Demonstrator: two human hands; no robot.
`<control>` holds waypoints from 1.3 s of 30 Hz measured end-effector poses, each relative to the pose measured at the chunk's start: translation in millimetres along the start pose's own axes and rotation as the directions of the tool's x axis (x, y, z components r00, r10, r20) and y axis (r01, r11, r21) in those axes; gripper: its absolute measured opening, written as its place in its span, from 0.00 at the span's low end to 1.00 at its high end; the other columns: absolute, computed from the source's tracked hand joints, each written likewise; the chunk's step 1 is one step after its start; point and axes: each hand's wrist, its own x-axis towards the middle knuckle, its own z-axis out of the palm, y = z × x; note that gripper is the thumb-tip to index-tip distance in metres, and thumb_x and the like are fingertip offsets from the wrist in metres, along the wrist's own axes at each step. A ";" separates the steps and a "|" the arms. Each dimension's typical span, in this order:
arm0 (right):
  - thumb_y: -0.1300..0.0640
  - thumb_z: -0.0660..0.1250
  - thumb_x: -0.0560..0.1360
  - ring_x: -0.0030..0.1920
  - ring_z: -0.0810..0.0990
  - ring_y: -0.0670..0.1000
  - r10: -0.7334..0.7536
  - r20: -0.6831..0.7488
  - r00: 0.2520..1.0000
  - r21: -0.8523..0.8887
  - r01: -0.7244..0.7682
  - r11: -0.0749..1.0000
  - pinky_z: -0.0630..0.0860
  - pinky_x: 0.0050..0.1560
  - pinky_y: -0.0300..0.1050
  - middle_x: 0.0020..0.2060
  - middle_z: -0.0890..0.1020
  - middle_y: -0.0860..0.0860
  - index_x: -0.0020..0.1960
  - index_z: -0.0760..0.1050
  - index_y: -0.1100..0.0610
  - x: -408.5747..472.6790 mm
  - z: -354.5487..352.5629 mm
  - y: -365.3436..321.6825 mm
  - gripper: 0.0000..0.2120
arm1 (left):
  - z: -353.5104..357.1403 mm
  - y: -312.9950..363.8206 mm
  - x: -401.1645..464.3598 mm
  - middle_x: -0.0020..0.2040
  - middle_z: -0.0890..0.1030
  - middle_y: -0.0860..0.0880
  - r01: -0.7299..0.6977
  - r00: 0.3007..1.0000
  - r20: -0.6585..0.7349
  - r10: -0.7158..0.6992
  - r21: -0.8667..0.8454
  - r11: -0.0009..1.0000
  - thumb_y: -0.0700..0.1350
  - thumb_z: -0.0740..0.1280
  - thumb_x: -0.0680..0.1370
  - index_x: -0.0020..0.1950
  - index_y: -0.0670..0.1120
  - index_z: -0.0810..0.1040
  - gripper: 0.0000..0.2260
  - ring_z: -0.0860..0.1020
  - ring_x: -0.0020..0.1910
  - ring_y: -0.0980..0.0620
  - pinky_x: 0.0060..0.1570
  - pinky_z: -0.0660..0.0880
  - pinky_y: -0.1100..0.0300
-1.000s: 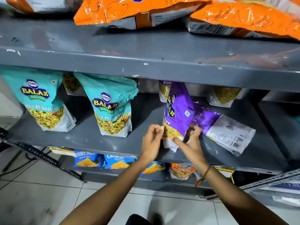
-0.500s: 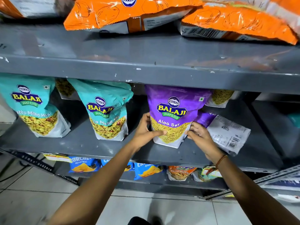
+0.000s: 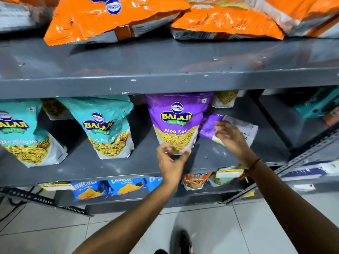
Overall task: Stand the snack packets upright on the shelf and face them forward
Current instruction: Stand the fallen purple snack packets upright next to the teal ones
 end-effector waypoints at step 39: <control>0.62 0.63 0.76 0.44 0.82 0.49 -0.136 -0.129 0.982 0.006 0.138 0.990 0.81 0.52 0.55 0.43 0.84 0.53 0.43 0.79 0.48 87.2 -164.0 79.0 0.11 | 203.0 6.1 36.8 0.38 0.71 0.45 -0.043 0.989 -0.147 0.020 -0.152 0.987 0.35 0.68 0.75 0.36 0.44 0.76 0.09 0.65 0.43 0.49 0.46 0.63 0.54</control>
